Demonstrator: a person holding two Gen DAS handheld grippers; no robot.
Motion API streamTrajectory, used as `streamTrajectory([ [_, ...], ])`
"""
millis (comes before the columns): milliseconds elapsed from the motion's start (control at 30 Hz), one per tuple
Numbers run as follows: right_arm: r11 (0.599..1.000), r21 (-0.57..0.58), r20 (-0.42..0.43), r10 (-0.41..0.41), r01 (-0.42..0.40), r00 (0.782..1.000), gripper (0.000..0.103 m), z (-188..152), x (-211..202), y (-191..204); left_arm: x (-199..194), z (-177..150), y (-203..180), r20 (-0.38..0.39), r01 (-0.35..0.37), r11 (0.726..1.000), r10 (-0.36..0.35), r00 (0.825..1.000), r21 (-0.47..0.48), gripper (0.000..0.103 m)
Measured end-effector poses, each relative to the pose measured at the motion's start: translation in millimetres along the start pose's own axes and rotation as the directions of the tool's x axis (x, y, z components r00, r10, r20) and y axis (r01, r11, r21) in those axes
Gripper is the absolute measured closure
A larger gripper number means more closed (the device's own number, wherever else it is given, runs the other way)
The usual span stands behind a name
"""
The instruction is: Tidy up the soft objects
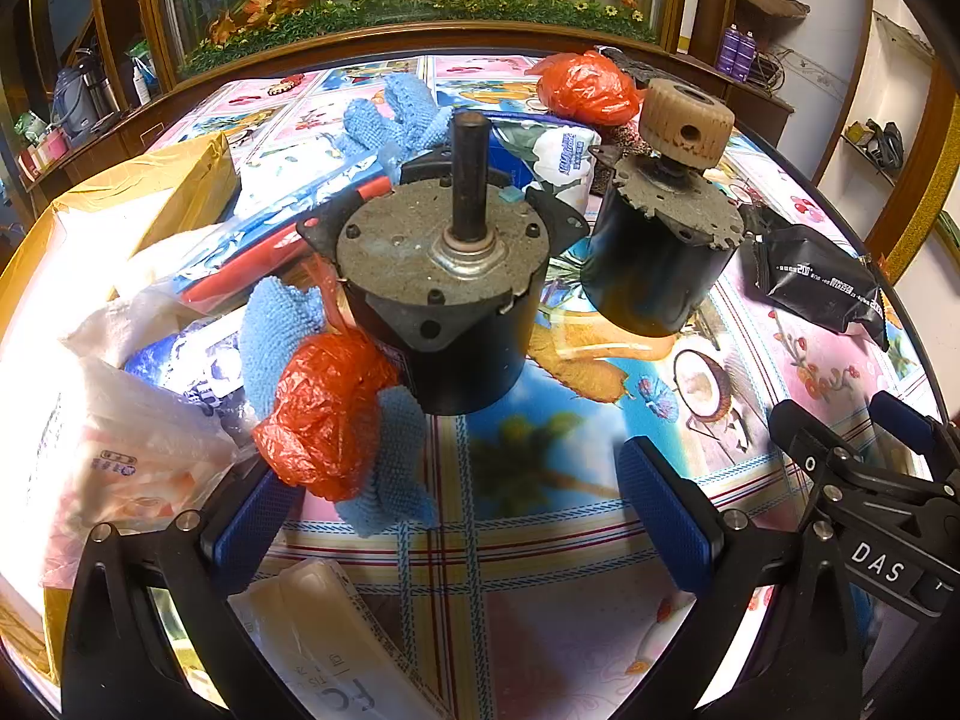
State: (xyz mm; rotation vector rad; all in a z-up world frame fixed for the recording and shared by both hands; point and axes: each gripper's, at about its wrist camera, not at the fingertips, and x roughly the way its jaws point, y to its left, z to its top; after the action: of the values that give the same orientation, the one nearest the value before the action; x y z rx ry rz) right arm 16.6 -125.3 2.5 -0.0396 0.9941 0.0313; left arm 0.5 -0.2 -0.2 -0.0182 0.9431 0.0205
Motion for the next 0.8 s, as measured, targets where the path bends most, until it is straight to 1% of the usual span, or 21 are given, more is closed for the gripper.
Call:
streamTrajectory([
  [200, 1.000, 0.008, -0.008, 0.023, -0.023, 1.000, 0.001, -6.5, 2.0, -5.6, 0.1, 0.1, -0.1, 0.000, -0.004, 1.000, 0.004, 1.000, -0.005, 0.000],
  [267, 1.000, 0.027, -0.043, 0.009, -0.008, 0.999, 0.001, -5.0, 1.3, -7.5, -0.3, -0.2, -0.3, -0.009, -0.004, 1.000, 0.004, 1.000, -0.002, 0.000],
  [300, 0.999, 0.033, -0.075, 0.004, -0.002, 0.997, 0.001, -3.8, 1.5, -8.7, -1.0, 0.1, -1.3, -0.029, 0.005, 1.000, -0.004, 1.000, 0.010, 0.000],
  [367, 1.000, 0.024, -0.115, 0.005, -0.002, 0.993, 0.001, -0.1, 2.7, -8.2, -5.8, -2.4, -2.9, -0.072, 0.033, 0.998, -0.029, 0.997, 0.053, 0.000],
  [433, 1.000, 0.002, -0.143, 0.013, -0.013, 0.990, 0.001, 8.2, 4.7, -3.9, -11.7, -8.4, -5.4, -0.075, 0.047, 0.996, -0.041, 0.996, 0.070, 0.000],
  [500, 1.000, -0.012, -0.134, 0.023, -0.024, 0.991, 0.001, 9.8, 4.9, -4.4, -17.9, -18.8, -7.1, -0.029, 0.034, 0.997, -0.032, 0.999, 0.062, 0.000],
  [567, 0.999, -0.027, -0.108, 0.020, -0.023, 0.994, 0.001, 7.5, 3.3, -3.2, -19.6, -22.4, -13.5, -0.030, 0.029, 0.998, -0.027, 0.999, 0.062, 0.000],
  [667, 0.999, -0.043, -0.095, 0.020, -0.024, 0.995, 0.001, 5.0, 2.6, -0.8, -23.7, -24.6, -23.3, -0.039, 0.060, 0.993, -0.056, 0.998, 0.101, 0.000],
  [700, 0.999, -0.044, -0.095, 0.016, -0.020, 0.995, 0.002, 4.3, 1.3, -0.6, -28.0, -27.4, -23.3, -0.041, 0.063, 0.993, -0.059, 0.997, 0.099, 0.000],
  [767, 0.999, -0.045, -0.086, 0.011, -0.014, 0.996, 0.014, -1.8, -9.7, -0.1, -42.4, -31.9, -21.1, -0.024, 0.078, 0.995, -0.077, 0.997, 0.070, 0.003],
  [800, 0.999, -0.047, -0.074, 0.011, -0.015, 0.997, 0.019, -6.3, -15.0, 0.3, -57.5, -35.5, -16.4, 0.012, 0.090, 0.994, -0.091, 0.996, 0.058, 0.003],
])
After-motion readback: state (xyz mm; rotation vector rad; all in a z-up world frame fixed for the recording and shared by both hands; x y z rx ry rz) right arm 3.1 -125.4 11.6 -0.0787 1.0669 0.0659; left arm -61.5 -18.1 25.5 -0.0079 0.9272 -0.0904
